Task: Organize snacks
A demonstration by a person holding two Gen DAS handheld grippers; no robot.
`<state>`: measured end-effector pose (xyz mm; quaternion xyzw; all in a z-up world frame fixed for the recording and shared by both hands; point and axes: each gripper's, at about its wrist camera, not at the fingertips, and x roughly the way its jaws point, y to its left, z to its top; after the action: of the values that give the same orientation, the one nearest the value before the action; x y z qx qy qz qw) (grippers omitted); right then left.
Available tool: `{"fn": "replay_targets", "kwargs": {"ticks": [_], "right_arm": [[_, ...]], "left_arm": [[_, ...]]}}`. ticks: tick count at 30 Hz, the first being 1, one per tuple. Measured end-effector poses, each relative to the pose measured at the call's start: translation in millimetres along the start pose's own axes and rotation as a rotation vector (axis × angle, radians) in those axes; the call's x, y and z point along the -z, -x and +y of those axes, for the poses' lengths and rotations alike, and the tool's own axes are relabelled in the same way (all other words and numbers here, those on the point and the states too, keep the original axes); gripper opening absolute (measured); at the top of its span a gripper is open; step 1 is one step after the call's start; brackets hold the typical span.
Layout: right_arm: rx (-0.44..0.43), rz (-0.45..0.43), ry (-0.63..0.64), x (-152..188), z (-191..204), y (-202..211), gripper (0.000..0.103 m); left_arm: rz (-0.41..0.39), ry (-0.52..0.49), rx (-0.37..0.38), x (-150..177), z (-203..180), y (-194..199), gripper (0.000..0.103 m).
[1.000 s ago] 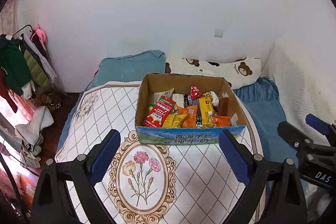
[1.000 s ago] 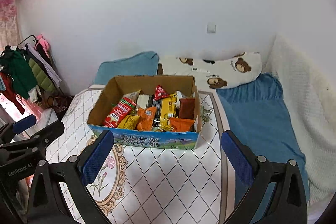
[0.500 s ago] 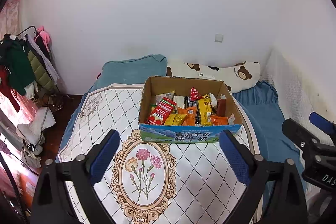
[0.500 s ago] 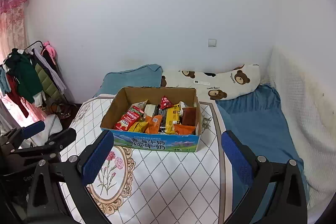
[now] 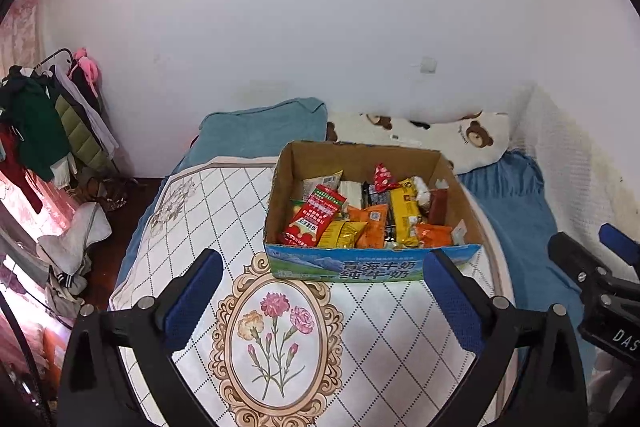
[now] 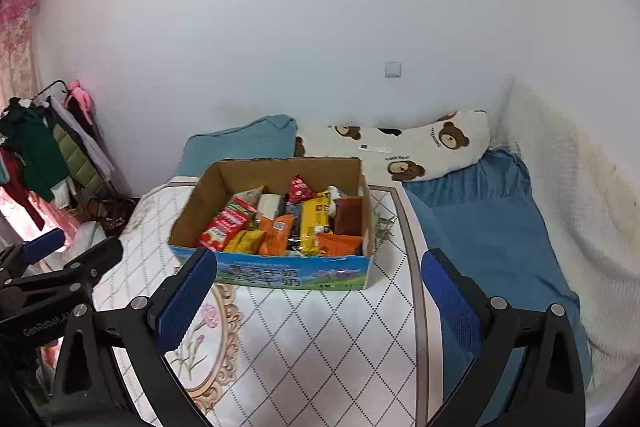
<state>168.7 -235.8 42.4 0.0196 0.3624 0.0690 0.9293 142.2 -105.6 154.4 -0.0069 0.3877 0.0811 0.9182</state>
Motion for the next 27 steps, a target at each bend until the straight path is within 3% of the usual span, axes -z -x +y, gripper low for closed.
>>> {"fn": "replay_targets", "kwargs": {"ticks": [14, 27], "right_arm": [[0.003, 0.043, -0.007, -11.6, -7.6, -80.5, 0.103], [0.02, 0.07, 0.009, -8.5, -11.8, -110.9, 0.103]], "left_arm": [[0.053, -0.006, -0.048, -11.7, -6.2, -62.7, 0.102], [0.094, -0.001, -0.041, -14.4, -8.4, -86.8, 0.102]]}}
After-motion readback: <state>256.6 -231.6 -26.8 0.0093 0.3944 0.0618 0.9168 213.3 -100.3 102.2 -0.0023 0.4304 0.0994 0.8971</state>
